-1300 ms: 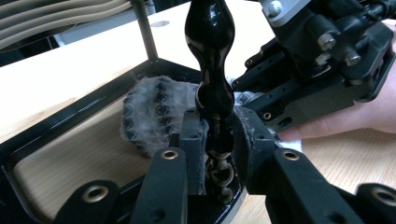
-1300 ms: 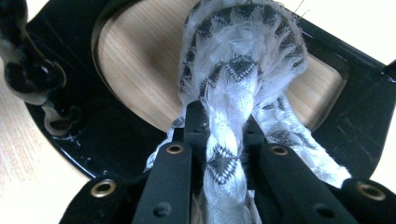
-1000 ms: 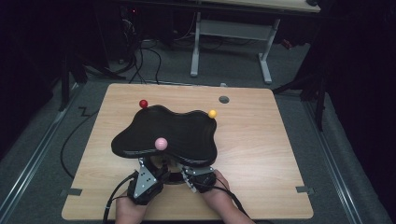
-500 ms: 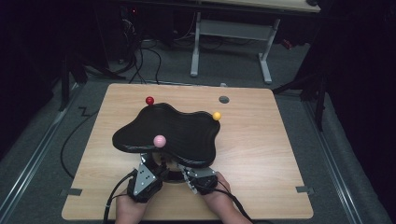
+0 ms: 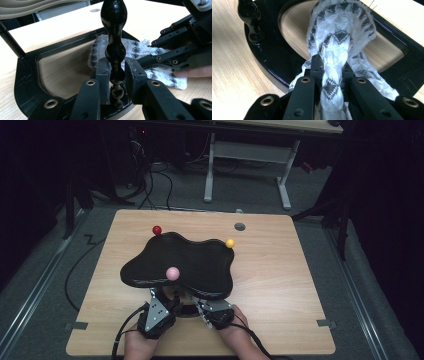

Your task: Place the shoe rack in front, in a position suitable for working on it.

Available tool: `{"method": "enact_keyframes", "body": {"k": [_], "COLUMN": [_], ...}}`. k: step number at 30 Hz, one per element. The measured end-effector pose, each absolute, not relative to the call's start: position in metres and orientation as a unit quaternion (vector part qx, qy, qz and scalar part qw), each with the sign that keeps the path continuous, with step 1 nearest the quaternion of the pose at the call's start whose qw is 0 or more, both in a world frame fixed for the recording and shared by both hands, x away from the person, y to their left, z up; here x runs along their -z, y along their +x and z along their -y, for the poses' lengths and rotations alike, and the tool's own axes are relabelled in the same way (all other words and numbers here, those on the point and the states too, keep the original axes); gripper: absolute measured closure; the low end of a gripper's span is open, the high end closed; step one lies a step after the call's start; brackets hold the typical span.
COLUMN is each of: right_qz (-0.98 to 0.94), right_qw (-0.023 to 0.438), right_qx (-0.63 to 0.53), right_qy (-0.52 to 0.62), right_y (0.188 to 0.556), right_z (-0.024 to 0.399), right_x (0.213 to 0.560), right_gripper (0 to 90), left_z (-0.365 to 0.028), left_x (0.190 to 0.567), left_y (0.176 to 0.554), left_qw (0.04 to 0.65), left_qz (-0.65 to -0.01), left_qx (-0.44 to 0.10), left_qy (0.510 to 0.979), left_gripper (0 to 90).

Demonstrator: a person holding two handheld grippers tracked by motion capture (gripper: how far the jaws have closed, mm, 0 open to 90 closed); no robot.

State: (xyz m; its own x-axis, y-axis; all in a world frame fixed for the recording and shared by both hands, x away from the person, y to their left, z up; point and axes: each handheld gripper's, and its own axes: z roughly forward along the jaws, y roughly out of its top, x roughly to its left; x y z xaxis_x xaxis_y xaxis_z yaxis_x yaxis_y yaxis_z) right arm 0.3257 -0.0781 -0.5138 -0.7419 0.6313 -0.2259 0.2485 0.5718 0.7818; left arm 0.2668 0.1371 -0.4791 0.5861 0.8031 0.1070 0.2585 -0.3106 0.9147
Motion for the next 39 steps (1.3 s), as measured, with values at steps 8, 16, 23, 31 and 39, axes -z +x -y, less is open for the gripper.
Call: {"method": "enact_keyframes", "body": {"k": [8,16,23,31,39], "right_qz": [-0.849,-0.843,-0.836,-0.848,-0.859], "right_qw": [0.251,0.246,0.223,0.191,0.182], "right_qx": [-0.385,-0.4,-0.438,-0.445,-0.427], "right_qy": [0.262,0.261,0.243,0.217,0.213], "right_y": [0.324,0.314,0.298,0.283,0.286], "right_z": [0.08,0.08,0.073,0.053,0.049], "right_x": [0.514,0.508,0.5,0.501,0.508], "right_gripper": [79.4,78.9,78.1,78.0,78.0], "left_z": [-0.135,-0.138,-0.139,-0.135,-0.151], "left_x": [0.477,0.472,0.466,0.463,0.463], "left_y": [0.27,0.271,0.271,0.267,0.263], "left_qw": [0.474,0.481,0.493,0.489,0.49], "left_qz": [-0.348,-0.348,-0.347,-0.339,-0.334], "left_qx": [-0.288,-0.293,-0.294,-0.308,-0.305], "left_qy": [0.756,0.75,0.741,0.743,0.745], "left_gripper": [68.3,62.9,62.1,74.4,74.3]}}
